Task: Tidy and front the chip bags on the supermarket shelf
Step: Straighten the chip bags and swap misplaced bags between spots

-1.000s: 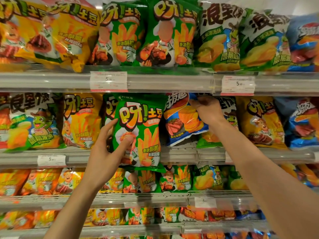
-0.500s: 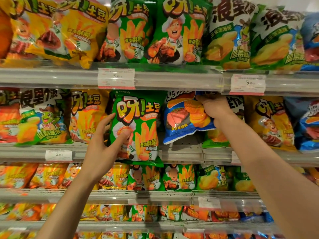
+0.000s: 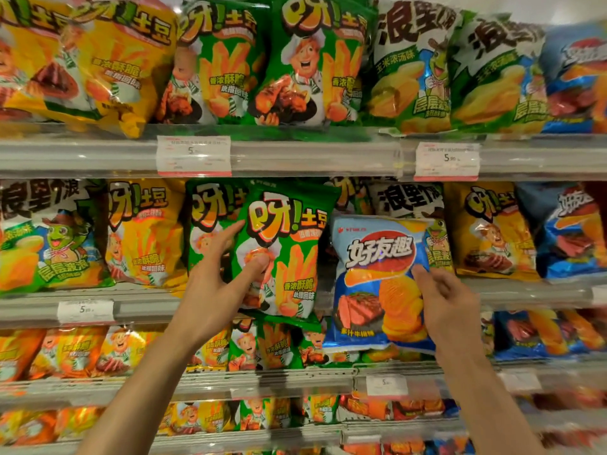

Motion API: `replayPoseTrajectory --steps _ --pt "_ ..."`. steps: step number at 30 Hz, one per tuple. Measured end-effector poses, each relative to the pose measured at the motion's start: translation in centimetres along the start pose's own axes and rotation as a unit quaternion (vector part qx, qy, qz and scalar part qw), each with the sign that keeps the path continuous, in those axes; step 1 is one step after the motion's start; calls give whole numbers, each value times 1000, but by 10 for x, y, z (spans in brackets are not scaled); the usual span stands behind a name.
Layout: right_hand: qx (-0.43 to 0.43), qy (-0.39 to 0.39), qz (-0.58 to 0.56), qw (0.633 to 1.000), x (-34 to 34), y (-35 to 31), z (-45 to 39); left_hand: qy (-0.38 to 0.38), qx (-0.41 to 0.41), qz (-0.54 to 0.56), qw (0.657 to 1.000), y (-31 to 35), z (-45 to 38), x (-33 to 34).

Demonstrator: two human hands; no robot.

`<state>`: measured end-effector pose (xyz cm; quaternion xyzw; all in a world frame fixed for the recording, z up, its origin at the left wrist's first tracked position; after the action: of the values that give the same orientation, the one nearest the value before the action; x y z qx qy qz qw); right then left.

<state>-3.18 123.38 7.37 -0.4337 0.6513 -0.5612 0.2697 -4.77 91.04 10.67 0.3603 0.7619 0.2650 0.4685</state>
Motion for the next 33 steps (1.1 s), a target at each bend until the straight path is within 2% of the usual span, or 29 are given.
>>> replayPoseTrajectory --steps 7,13,20,24,27,29,31,33 --pt "-1 49 11 999 -45 -11 -2 -19 54 -52 997 32 -50 50" --pt "5 63 -4 998 -61 -16 -8 22 34 -43 998 28 -62 87" --pt "16 54 -7 998 -61 -5 -7 -9 16 -82 996 11 -44 107" --pt "8 37 -11 999 -54 -2 2 59 52 -99 992 17 -29 90" --pt "9 23 -17 1000 -45 4 9 113 90 -63 988 23 0 84" --pt "21 25 -27 999 -39 9 15 62 71 -14 995 24 20 89" --pt "31 23 -29 999 -34 13 23 -44 33 31 998 24 36 103" --pt "35 14 -23 999 -31 17 34 -137 -3 92 986 22 49 120"
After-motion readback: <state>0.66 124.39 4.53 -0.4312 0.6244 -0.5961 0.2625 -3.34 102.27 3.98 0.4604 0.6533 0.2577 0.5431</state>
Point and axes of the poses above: each hand's wrist, its own z-axis away from the middle knuckle, its own x-axis out of the palm, y = z × x, the point moved 4 cm from there along -z, towards the middle knuckle, and after that the axes turned 11 degrees about -z, right-handed, at the moved point
